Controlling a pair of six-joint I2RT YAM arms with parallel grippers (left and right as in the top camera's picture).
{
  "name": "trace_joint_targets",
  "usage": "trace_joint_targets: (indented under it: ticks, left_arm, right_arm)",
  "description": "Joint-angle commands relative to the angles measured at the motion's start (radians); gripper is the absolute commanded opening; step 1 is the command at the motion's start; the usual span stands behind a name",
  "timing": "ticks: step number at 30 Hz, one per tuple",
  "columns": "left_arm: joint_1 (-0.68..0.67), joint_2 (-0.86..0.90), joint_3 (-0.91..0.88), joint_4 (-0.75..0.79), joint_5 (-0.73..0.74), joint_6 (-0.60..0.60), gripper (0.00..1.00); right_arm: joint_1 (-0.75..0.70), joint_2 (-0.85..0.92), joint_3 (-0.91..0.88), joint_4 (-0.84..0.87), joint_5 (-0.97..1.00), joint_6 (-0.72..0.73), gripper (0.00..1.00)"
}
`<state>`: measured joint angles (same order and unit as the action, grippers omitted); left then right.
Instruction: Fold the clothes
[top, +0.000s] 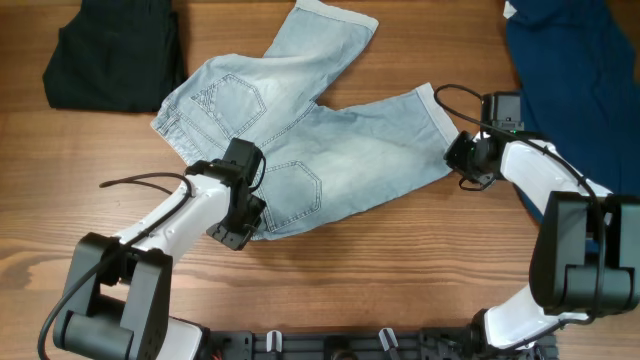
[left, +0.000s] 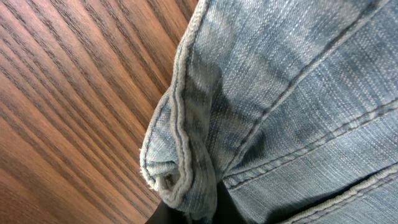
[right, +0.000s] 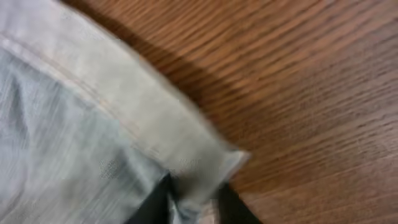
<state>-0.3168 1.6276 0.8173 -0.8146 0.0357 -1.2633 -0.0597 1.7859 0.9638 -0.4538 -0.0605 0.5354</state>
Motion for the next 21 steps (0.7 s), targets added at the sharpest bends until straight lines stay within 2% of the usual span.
trace_joint_targets:
  ticks: [1,3,8,12,16,21]
  left_arm:
    - [0.024,0.047,-0.054,-0.012,-0.1,-0.003,0.04]
    - [0.039,0.01,-0.037,-0.053,-0.08,0.067,0.04]
    - [0.068,-0.176,0.01,-0.217,-0.029,0.087,0.04]
    - [0.068,-0.417,0.013,-0.288,0.102,0.138,0.04]
    - [0.068,-0.634,0.013,-0.401,0.135,0.137,0.04]
    - [0.062,-0.796,0.013,-0.469,0.198,0.134,0.04]
  right_arm:
    - [0.0,0.024,-0.031,0.029,0.037,0.01,0.04]
    - [0.0,0.016,-0.017,0.009,0.02,0.017,0.04]
    - [-0.037,-0.105,0.062,-0.166,0.009,0.016,0.04]
    - [-0.097,-0.328,0.076,-0.275,-0.045,0.008,0.04]
    - [-0.17,-0.533,0.077,-0.393,-0.045,-0.04,0.04]
    - [-0.287,-0.722,0.078,-0.499,-0.127,-0.107,0.04]
